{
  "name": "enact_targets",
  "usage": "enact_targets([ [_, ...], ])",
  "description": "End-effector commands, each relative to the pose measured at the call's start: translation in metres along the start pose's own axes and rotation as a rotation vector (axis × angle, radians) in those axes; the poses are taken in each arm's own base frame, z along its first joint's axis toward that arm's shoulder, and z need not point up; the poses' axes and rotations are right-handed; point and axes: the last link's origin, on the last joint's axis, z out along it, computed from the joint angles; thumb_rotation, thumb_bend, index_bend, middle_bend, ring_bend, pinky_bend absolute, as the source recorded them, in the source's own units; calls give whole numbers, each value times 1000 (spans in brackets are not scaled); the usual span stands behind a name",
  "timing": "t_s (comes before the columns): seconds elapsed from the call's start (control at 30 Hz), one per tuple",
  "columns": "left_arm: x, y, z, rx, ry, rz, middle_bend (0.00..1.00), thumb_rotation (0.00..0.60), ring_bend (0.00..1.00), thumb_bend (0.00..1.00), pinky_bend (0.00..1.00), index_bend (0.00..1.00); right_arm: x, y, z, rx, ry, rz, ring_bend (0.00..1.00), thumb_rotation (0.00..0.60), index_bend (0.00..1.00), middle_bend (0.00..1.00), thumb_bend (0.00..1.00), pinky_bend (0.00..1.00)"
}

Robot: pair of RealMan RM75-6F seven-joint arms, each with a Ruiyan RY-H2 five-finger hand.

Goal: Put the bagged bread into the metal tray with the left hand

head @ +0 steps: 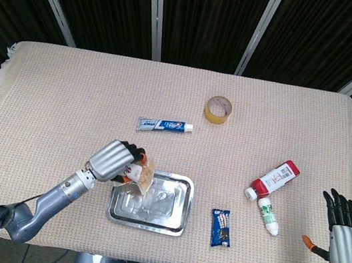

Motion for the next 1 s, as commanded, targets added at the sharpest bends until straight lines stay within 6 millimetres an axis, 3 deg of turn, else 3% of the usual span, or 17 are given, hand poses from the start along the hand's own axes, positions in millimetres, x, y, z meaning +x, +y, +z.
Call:
enact_targets([
  [0.03, -8, 15, 3, -43, -25, 0, 276, 600, 320, 313, 483, 440, 0, 1, -1, -3, -2, 7, 0, 600, 0, 0, 0, 0],
  [0.13, -17, 24, 3, -63, -63, 0, 53, 600, 67, 56, 208, 216, 1, 3, -2, -8, -1, 14, 0, 600, 0, 0, 0, 0],
  [0.17, -19, 26, 3, -68, -82, -2, 13, 599, 17, 18, 134, 161, 1, 4, -2, -10, 0, 15, 0, 600, 0, 0, 0, 0],
  [0.27, -20, 29, 1, -70, -122, -29, 0, 542, 0, 0, 13, 41, 1, 5, -3, -10, 2, 17, 0, 600, 0, 0, 0, 0],
  [0.33, -15, 25, -1, -65, -110, -22, 0, 482, 0, 0, 0, 5, 1, 5, -3, -9, 3, 18, 0, 600, 0, 0, 0, 0],
  [0.5, 4, 9, -14, -5, -24, -41, 0, 452, 0, 3, 0, 0, 1, 6, -3, -7, 3, 22, 0, 600, 0, 0, 0, 0],
  [0.6, 19, -9, -29, 72, 48, -14, 0, 544, 0, 69, 0, 75, 1, 7, -3, -7, 4, 23, 0, 600, 0, 0, 0, 0],
  [0.7, 32, -25, -53, 155, 96, 37, 0, 572, 0, 92, 0, 183, 1, 8, -2, -6, 3, 22, 0, 600, 0, 0, 0, 0],
  [1.0, 45, -55, -148, 419, 131, 71, 0, 572, 0, 91, 0, 216, -3, 5, 3, 10, -8, 19, 0, 600, 0, 0, 0, 0],
])
